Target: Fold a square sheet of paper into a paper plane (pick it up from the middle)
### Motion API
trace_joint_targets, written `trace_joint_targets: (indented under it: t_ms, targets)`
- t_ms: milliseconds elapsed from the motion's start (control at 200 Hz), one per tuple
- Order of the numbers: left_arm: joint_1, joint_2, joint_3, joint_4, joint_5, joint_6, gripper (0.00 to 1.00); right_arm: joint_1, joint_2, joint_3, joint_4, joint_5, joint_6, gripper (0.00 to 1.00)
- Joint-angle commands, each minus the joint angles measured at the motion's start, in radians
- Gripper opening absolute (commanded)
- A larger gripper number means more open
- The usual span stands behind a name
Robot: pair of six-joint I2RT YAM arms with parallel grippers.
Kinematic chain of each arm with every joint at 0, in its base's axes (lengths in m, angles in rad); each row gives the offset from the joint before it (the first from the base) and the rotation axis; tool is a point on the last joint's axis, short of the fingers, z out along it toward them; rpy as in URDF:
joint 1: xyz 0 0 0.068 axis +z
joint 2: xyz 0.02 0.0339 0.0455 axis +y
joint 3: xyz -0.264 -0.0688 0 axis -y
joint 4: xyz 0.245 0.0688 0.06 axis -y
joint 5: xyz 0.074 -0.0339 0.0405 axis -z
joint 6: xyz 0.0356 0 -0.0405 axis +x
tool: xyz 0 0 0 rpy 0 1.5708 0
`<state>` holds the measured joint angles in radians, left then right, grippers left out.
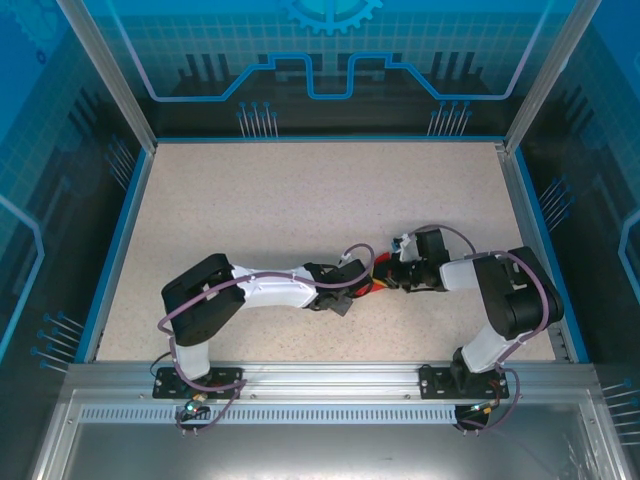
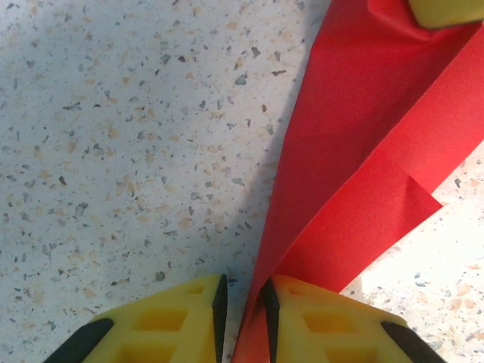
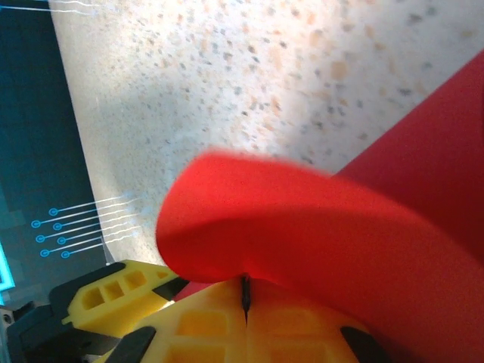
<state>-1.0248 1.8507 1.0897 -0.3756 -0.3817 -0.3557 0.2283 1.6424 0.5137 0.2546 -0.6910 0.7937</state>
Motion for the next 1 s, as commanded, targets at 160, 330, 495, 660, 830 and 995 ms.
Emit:
trace_joint_targets:
  t_ms: [160, 330, 495, 660, 830, 995]
  targets:
    - [-0.011, -0.058, 0.014, -0.021, 0.040, 0.029, 0.30, -0.004, -0.027, -0.015, -0.163, 0.088, -0.094, 0.00]
    - [-0.011, -0.113, -0.014, -0.015, 0.067, 0.042, 0.35, -0.005, -0.032, -0.015, -0.172, 0.106, -0.107, 0.00]
    - [-0.011, -0.118, -0.056, 0.001, 0.084, 0.055, 0.34, -0.005, -0.030, -0.023, -0.152, 0.099, -0.106, 0.00]
    - [-0.011, -0.097, -0.067, 0.003, 0.082, 0.058, 0.31, -0.007, -0.035, -0.027, -0.141, 0.089, -0.102, 0.00]
    - [-0.012, -0.094, -0.074, -0.004, 0.056, 0.062, 0.21, -0.007, -0.041, -0.028, -0.139, 0.086, -0.099, 0.00]
    - [-0.012, -0.076, -0.077, -0.001, 0.069, 0.071, 0.18, -0.006, -0.050, -0.025, -0.147, 0.080, -0.100, 0.00]
